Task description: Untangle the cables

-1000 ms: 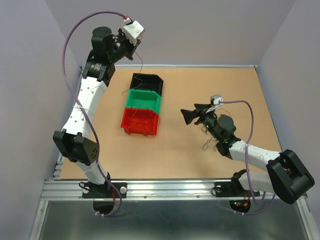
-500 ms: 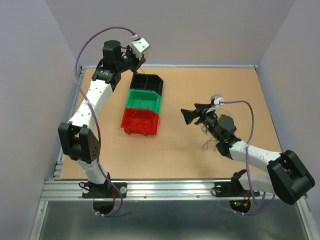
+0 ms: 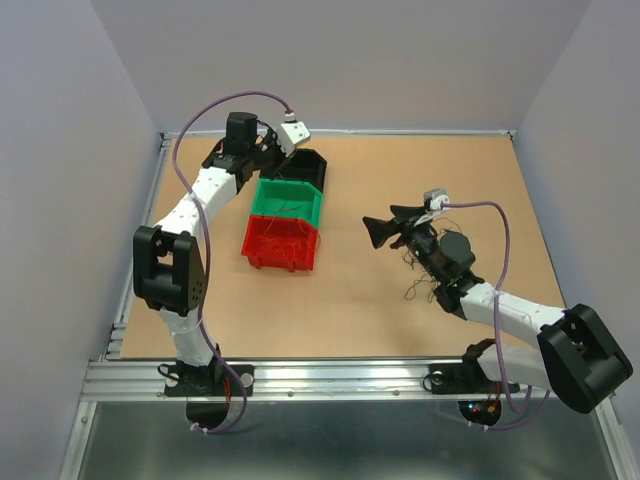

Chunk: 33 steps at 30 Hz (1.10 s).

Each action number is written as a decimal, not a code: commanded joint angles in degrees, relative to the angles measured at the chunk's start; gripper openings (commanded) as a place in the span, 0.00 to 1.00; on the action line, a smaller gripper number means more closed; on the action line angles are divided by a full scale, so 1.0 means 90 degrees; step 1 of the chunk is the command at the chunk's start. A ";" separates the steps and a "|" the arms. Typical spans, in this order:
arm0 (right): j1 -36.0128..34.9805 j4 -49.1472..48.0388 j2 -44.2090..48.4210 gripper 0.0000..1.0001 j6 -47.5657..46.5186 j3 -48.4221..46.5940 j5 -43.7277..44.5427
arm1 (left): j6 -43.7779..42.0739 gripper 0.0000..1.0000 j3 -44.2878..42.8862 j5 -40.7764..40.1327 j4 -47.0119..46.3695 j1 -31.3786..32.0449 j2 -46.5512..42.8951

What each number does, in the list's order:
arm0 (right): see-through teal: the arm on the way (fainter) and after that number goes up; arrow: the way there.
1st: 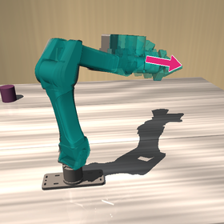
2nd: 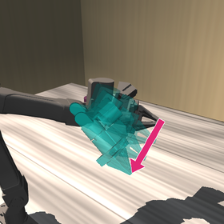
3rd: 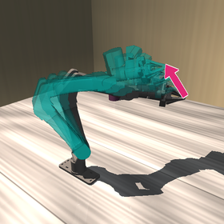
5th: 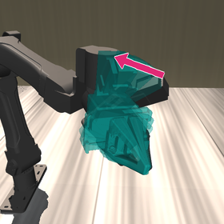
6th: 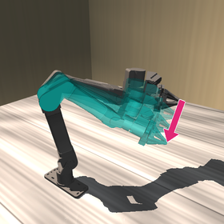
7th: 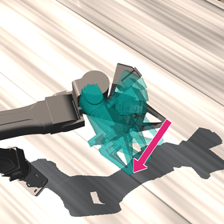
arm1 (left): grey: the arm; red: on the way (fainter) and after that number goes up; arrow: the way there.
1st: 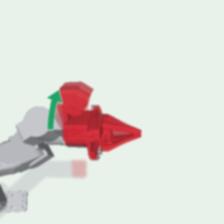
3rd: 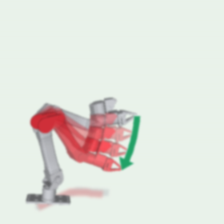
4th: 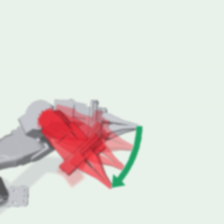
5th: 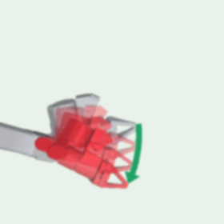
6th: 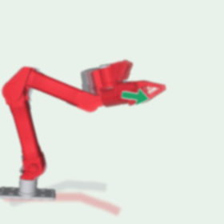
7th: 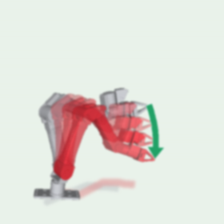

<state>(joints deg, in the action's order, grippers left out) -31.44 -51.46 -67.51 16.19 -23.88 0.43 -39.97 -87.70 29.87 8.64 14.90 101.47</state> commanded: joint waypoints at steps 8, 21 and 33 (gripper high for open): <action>0.0027 -0.0083 -0.0583 0.88 -0.0119 -0.0401 -0.1110 | -0.1340 0.00 0.0526 -0.1268 -0.0248 -0.0014 0.0317; 0.0027 -0.0083 -0.2381 0.62 0.0467 -0.1818 -0.2389 | -0.1818 0.00 -0.0313 -0.0683 0.1273 -0.0044 0.1127; 0.0027 -0.0122 -0.2812 0.58 0.0633 -0.2181 -0.2421 | -0.2884 0.07 -0.1279 -0.0164 0.3492 -0.0063 0.1888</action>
<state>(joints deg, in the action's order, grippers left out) -31.44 -50.15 -92.79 21.43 -40.27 -20.43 -63.16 -94.26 26.22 32.23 14.87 117.21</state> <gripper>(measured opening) 0.583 0.040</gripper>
